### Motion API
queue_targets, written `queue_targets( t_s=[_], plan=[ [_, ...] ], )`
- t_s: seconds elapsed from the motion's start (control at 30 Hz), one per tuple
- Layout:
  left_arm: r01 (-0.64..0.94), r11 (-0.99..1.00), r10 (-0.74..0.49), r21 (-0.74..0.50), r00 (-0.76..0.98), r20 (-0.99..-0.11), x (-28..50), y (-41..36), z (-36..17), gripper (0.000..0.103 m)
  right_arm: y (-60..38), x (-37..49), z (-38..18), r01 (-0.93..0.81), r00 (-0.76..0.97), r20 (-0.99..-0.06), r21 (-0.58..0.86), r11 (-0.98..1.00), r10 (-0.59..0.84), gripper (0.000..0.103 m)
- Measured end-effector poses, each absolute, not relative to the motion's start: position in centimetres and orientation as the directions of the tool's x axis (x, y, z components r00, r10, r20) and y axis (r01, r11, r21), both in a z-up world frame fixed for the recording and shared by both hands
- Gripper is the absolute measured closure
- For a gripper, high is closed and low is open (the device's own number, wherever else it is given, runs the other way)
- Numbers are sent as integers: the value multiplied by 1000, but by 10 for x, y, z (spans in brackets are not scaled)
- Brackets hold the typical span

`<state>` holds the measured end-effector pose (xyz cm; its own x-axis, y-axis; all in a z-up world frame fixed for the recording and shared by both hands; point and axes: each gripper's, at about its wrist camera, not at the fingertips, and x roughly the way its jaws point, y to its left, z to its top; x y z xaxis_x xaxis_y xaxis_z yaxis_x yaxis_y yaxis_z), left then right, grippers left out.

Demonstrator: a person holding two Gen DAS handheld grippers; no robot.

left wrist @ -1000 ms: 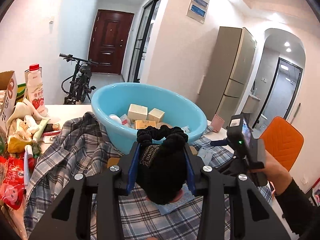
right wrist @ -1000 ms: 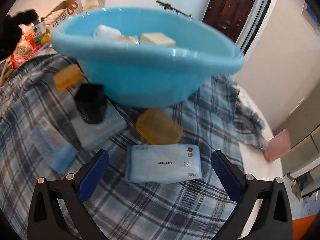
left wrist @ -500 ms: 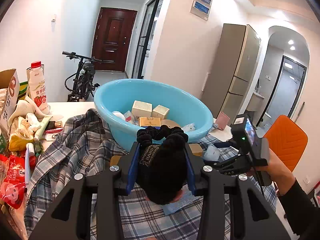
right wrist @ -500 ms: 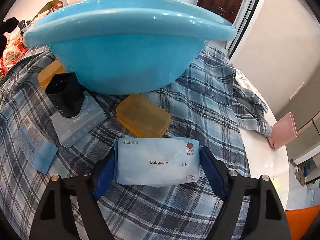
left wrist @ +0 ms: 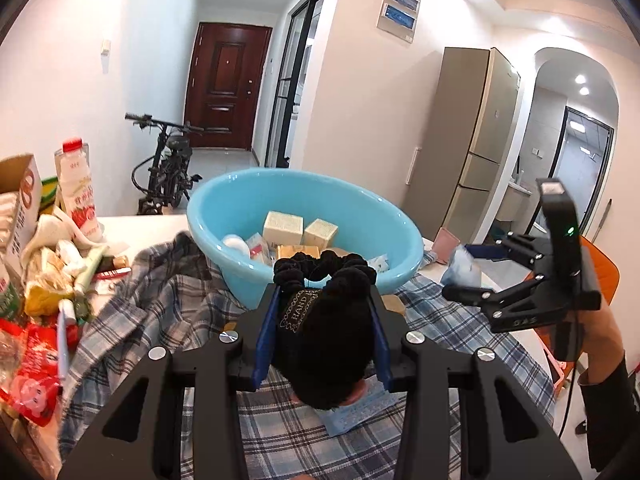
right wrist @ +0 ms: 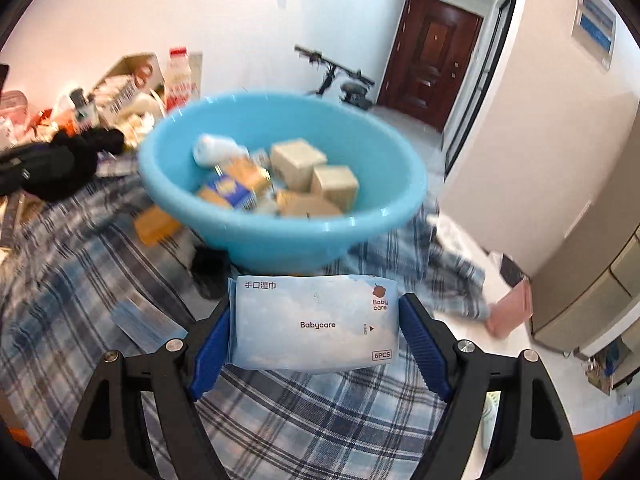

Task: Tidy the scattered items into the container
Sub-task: 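Carry the black item and wipes pack over the basin with both grippers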

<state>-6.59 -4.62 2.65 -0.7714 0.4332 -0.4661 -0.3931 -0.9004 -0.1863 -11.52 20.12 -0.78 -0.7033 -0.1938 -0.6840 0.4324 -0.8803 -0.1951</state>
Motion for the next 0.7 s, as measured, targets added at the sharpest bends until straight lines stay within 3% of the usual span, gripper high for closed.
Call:
queue_targets(
  t_s=[0.4,0.7],
  plan=[
    [-324,-945,318,-51,-869,-379,-82,-29,111,63,190,-127,85,429,-808,-502,-138,-893,-310,21],
    [-297,-953,298,-53,-900,-317,-126,-16,151,63,177,-141,151,437,-856,-353,-106,-893,-377,21]
  ],
)
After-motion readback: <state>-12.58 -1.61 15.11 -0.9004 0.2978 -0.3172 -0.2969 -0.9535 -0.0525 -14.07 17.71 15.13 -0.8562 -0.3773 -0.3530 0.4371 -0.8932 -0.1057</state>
